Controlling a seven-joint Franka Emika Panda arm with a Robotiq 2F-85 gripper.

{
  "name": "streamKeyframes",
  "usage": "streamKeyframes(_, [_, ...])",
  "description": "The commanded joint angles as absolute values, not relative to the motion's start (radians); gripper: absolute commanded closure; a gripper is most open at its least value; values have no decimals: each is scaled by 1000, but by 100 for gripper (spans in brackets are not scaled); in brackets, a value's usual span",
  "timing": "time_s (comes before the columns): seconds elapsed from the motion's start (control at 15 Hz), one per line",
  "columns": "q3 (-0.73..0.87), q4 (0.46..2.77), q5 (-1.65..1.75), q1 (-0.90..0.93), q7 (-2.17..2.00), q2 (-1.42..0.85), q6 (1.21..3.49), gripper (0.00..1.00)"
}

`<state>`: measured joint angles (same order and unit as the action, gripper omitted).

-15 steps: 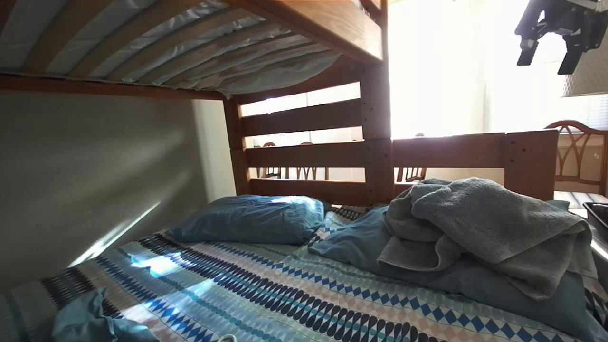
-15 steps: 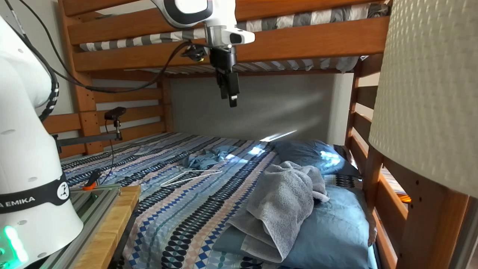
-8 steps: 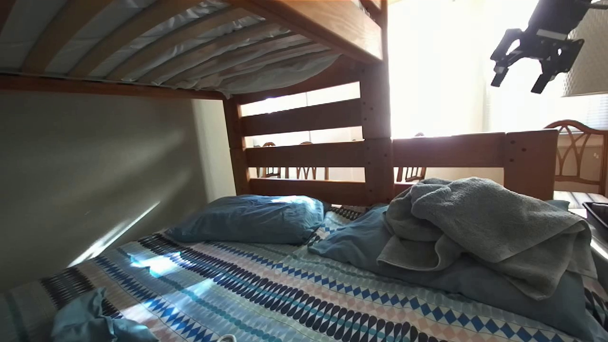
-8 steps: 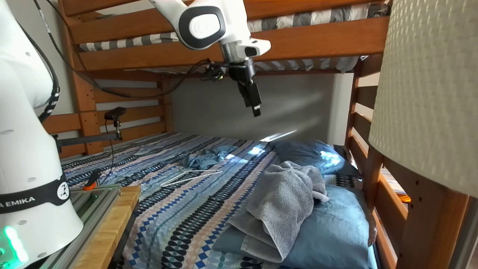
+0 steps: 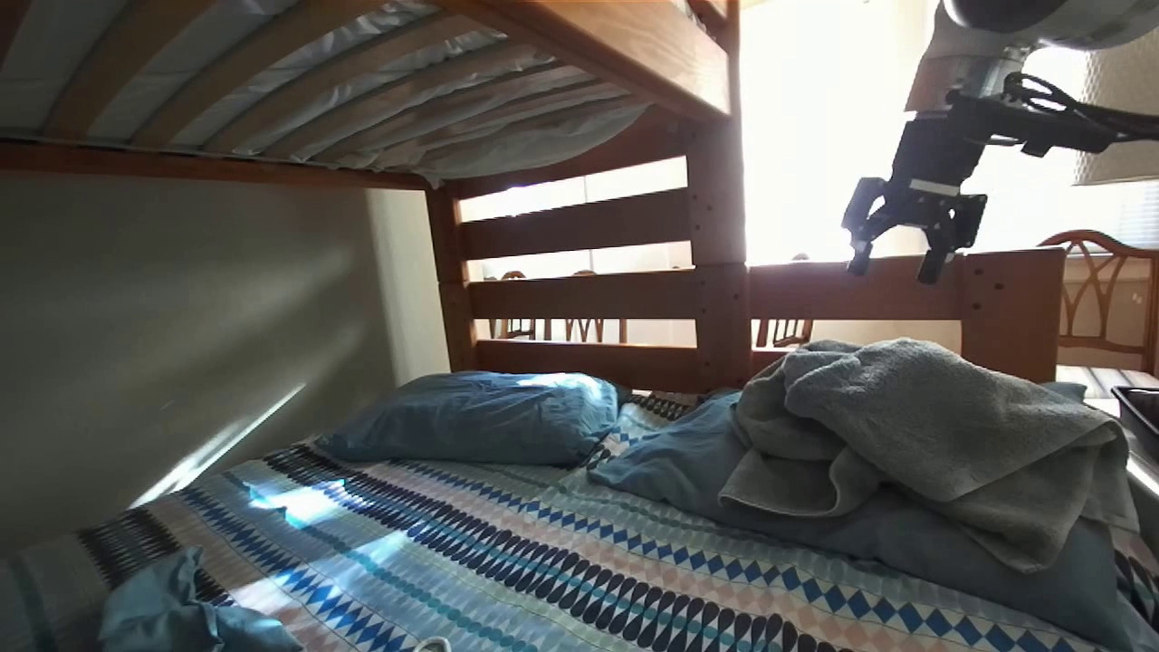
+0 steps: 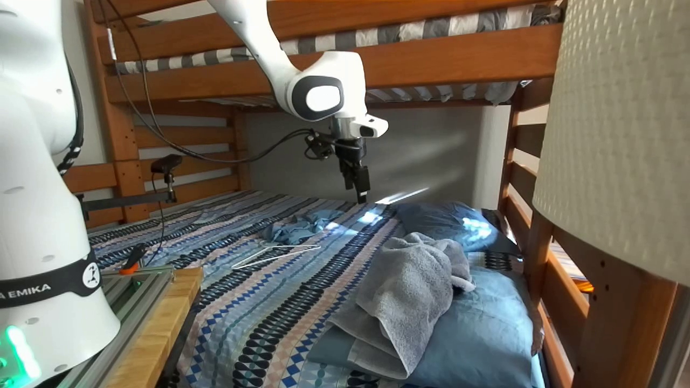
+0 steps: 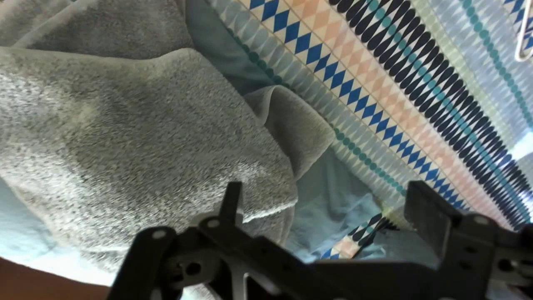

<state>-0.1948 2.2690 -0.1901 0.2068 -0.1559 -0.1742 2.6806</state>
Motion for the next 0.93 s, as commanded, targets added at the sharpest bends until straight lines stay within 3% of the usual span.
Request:
streamKeyframes(0.0, [-205,2247,-189,211,-157,-198,2667,0])
streamKeyframes(0.4, [-208,2215,-189,214,-154,-224,2653,0])
streamKeyframes(0.87, [-61,2117,196,373,-502,-392,2730,0])
